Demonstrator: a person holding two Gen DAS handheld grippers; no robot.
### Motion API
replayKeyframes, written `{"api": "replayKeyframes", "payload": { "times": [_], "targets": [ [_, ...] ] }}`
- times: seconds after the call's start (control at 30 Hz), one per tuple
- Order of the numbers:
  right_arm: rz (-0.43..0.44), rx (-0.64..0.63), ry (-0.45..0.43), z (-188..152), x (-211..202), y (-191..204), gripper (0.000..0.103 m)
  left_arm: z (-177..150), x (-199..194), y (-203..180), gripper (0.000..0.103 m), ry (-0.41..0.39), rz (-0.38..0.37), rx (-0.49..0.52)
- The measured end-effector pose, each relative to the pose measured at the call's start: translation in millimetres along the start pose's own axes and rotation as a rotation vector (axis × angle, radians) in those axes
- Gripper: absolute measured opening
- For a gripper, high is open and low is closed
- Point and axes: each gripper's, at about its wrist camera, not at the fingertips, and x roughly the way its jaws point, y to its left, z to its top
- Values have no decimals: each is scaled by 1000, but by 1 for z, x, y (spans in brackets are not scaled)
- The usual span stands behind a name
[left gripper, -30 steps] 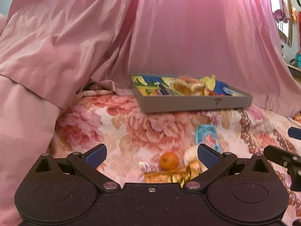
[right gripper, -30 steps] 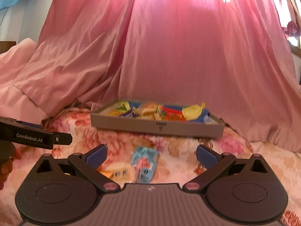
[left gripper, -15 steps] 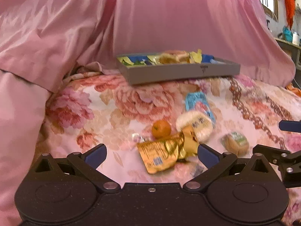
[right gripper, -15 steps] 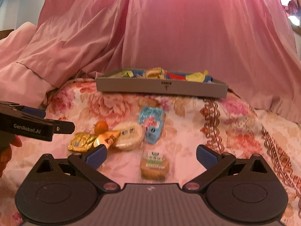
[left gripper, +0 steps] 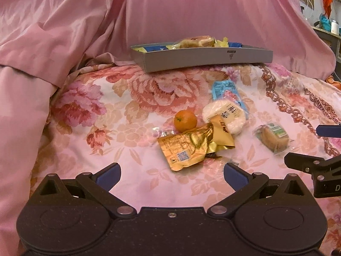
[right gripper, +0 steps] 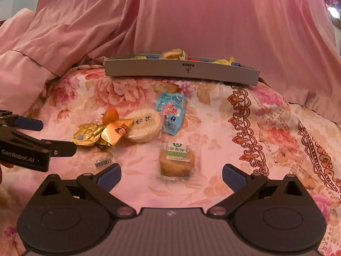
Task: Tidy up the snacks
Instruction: 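Move both open tools back over the remaining snacks, then grasp the gold foil pouch with the left gripper while the right gripper grasps the WUTANG biscuit pack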
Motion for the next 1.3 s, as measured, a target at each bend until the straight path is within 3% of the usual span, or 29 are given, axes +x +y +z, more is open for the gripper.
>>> {"api": "replayKeyframes", "payload": {
  "times": [0.7,1.1,1.3],
  "targets": [
    [0,15,28,-2,27,-4,103,11,21,5,102,1,1,11],
    [-6,1,21,2,44,-8,103,34,47,6,102,-4,-161,90],
    [-10,-36,10,10,58,-11,103,45,62,7,102,41,-239,173]
  ]
}}
